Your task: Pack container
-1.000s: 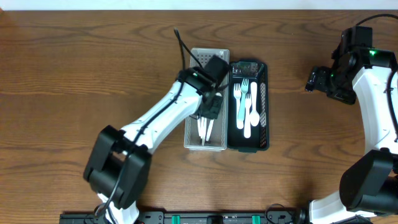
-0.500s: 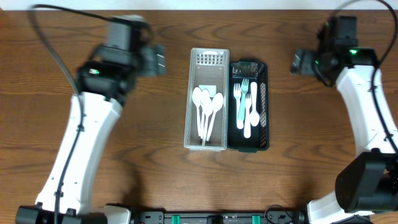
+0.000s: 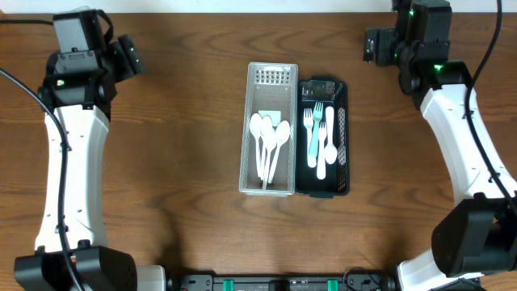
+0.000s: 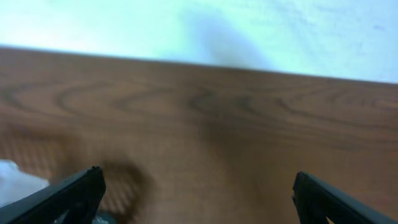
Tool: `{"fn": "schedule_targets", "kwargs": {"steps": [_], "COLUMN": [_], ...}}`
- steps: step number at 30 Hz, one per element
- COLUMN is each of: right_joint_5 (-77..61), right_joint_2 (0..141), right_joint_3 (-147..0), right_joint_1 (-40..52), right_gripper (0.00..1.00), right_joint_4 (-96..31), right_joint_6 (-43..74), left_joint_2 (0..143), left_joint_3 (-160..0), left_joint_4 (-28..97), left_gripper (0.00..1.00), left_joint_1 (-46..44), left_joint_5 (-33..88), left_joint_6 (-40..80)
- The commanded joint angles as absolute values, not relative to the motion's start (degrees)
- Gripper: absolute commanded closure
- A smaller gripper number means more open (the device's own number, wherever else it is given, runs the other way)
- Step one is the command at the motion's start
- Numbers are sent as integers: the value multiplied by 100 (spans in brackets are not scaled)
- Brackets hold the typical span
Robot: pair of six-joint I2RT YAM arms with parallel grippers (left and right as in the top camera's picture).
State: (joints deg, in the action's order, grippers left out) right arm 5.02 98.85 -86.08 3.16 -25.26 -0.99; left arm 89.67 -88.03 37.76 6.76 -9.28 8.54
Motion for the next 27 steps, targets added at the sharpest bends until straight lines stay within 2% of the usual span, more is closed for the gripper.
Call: {"fn": "schedule_targets", "kwargs": {"steps": [1,7,14,21,27], "right_joint_5": [631,617,563,615,668], "right_joint_2": [9795,8833,6775,4563,3122], "right_joint_3": [-8624,-7915,-5953,-4066,-2932], "right_joint_1": [128,-292,-399,-97,-30], "right_gripper": [1,1,1,1,1], "right_joint_4": [-2836,-2620,-1555,-1896,-2456], "right_joint_6": [-414,-257,-178,419,423], "left_joint_2": [8724,7384,4751,2209,1033], "left_joint_3": [-8569,-7273,-4993,-3271,-2550], "left_joint_4": [3712,2849,1868,2324,3094], "left_gripper": [2,2,2,2,2], "left_joint_1": [683,659,213,-40,-40], "left_joint_5": [-969,-969,-972,-974,-972], "left_joint_6": [731,727,727,405,408]}}
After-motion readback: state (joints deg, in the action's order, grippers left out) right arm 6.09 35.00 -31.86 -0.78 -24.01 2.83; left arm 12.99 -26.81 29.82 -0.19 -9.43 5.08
